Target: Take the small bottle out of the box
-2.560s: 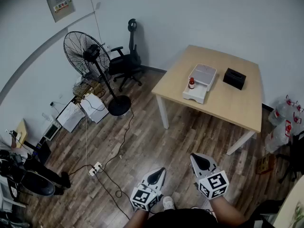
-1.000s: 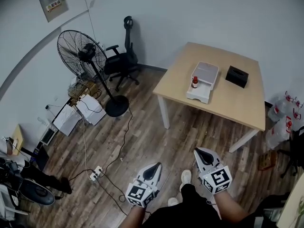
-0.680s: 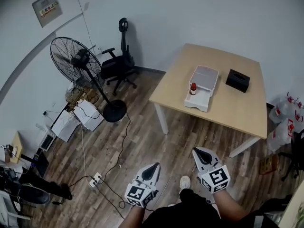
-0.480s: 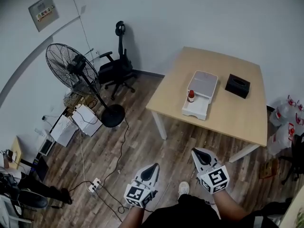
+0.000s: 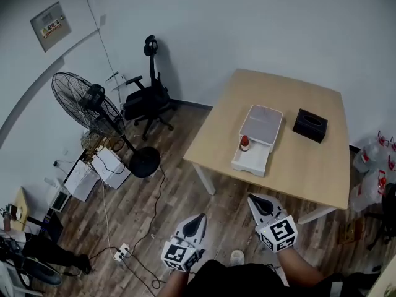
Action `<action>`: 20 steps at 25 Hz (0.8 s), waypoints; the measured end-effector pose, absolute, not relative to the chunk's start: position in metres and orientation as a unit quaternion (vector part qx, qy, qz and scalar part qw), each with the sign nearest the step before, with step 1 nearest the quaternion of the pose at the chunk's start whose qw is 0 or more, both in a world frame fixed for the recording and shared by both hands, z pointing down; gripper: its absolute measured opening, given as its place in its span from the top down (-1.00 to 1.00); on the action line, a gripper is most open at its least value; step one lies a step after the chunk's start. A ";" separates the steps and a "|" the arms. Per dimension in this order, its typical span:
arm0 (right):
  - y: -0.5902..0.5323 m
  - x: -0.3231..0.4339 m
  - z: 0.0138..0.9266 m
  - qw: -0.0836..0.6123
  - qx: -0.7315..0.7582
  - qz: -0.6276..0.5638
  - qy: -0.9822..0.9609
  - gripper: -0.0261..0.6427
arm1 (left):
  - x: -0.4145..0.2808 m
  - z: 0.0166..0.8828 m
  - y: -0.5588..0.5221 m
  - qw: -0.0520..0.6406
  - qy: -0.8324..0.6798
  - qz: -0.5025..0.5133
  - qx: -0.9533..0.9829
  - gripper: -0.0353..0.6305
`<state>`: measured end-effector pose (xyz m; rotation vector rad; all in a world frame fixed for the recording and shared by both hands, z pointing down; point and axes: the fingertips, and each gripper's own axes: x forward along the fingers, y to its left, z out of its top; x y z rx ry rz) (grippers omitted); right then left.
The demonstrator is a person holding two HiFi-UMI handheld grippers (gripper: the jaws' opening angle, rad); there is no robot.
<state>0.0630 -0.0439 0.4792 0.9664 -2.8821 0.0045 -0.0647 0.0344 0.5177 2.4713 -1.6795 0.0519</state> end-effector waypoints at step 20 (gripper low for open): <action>-0.192 0.011 0.491 0.091 0.337 -0.028 -0.937 0.89 | -0.123 0.522 -0.122 0.090 -0.534 0.001 0.841 0.86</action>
